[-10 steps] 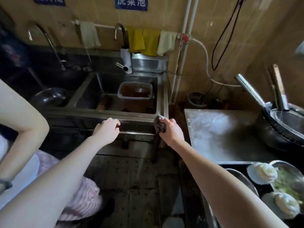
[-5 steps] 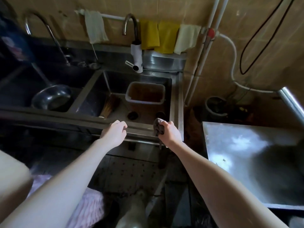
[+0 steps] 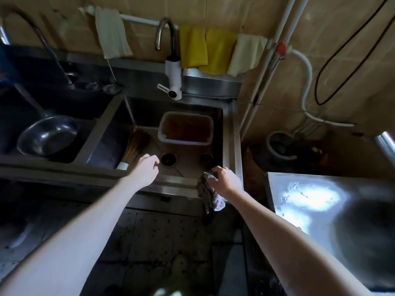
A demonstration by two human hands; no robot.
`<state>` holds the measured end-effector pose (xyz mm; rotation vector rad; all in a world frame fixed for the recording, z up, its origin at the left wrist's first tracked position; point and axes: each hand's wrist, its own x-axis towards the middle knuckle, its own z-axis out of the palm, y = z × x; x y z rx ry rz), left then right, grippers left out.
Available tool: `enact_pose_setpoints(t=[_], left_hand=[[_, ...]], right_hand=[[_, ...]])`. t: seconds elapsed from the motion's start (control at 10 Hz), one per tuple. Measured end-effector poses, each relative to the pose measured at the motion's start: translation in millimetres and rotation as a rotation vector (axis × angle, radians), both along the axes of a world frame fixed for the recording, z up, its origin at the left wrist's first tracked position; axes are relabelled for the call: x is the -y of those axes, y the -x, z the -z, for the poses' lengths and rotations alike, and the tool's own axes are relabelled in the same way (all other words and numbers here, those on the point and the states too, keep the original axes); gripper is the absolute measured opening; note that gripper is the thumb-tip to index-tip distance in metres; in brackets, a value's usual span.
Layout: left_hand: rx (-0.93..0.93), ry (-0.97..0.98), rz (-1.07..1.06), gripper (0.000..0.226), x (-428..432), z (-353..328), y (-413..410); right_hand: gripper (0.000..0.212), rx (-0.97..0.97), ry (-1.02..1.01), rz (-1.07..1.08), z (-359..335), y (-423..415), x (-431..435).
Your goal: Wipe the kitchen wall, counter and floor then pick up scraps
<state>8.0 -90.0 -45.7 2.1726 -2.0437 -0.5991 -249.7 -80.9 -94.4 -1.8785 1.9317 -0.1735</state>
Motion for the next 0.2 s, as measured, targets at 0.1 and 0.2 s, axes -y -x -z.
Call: enact_pose_setpoints(t=[0.1, 0.2], left_hand=[[0.014, 0.021, 0.044, 0.029, 20.8, -4.1, -2.7], [0.049, 0.003, 0.072, 0.029, 42.4, -9.4, -4.3]], right_hand=[[0.044, -0.016, 0.071, 0.034, -5.7, 6.5, 14.6], [0.039, -0.054, 0.095, 0.081, -14.6, 12.6, 29.9]])
